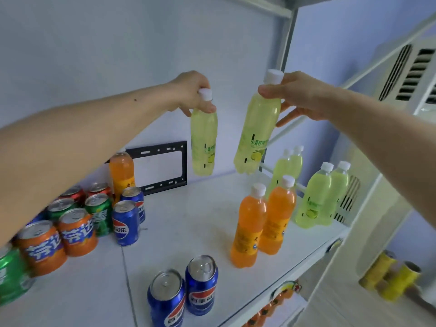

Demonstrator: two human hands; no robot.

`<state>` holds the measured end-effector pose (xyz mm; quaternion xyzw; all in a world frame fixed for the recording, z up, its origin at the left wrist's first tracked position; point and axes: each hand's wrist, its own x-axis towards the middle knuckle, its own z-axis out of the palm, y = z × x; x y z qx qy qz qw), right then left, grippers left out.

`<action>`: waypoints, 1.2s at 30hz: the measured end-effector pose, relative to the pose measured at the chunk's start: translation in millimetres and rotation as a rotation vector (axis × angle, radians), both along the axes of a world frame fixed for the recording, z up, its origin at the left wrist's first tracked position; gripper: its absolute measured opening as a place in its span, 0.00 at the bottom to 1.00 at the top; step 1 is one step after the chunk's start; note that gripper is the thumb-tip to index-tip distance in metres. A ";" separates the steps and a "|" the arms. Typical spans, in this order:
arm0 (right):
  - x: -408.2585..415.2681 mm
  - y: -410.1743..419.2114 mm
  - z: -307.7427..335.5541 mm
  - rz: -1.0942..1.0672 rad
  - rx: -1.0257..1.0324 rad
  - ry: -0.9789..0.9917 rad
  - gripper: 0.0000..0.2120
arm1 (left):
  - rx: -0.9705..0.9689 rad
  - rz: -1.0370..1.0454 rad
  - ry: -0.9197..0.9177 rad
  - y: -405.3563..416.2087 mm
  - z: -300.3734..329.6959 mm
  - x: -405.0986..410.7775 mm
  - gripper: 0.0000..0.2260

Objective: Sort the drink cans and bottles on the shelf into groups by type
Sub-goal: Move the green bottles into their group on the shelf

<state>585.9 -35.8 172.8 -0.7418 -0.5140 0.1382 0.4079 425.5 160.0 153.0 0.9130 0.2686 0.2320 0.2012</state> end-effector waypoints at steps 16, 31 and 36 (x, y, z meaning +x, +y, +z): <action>251.6 141.8 -62.4 -0.038 -0.075 0.116 0.24 | -0.085 0.059 0.091 69.1 -86.8 228.6 0.15; 353.7 226.7 -154.2 0.044 -0.510 0.085 0.31 | -0.169 0.088 0.198 83.3 -151.7 334.2 0.19; 353.0 225.5 -165.6 0.059 -0.564 0.082 0.36 | -0.222 0.080 0.247 86.3 -150.0 332.1 0.19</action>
